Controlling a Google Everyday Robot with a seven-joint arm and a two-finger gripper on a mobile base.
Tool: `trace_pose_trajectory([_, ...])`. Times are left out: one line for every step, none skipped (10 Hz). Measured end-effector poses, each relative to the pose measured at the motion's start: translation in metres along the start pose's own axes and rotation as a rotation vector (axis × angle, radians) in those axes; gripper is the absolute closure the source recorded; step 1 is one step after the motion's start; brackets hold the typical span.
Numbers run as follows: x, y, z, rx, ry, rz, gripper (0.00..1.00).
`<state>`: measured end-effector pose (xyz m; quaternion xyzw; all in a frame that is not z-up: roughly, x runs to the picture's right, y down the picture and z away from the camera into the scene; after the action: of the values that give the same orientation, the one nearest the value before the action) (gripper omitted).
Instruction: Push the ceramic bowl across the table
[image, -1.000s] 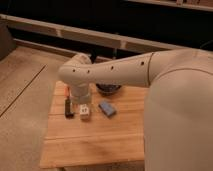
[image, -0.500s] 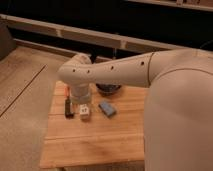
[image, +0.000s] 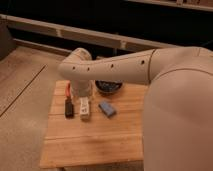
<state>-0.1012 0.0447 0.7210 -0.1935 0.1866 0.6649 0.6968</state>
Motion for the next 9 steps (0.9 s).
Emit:
trace_pose_trajectory([-0.009,-0.002,-0.001,0.007,-0.025,0.009,0.35])
trace_pose_trajectory([-0.010,-0.005,-0.001,0.013,-0.028,0.014,0.35])
trace_pose_trajectory([-0.010,-0.008,-0.001,0.018,-0.026,0.018,0.35])
trace_pose_trajectory([-0.010,-0.007,-0.001,0.018,-0.025,0.017,0.35])
trace_pose_trajectory([-0.010,-0.005,-0.001,0.017,-0.026,0.014,0.35])
trace_pose_trajectory([-0.011,-0.005,0.000,0.017,-0.025,0.015,0.35])
trace_pose_trajectory([-0.014,-0.006,0.006,0.013,-0.019,0.017,0.35])
trace_pose_trajectory([-0.020,-0.010,0.017,-0.011,-0.012,0.025,0.35])
trace_pose_trajectory([-0.027,-0.017,0.029,-0.038,0.000,0.043,0.35])
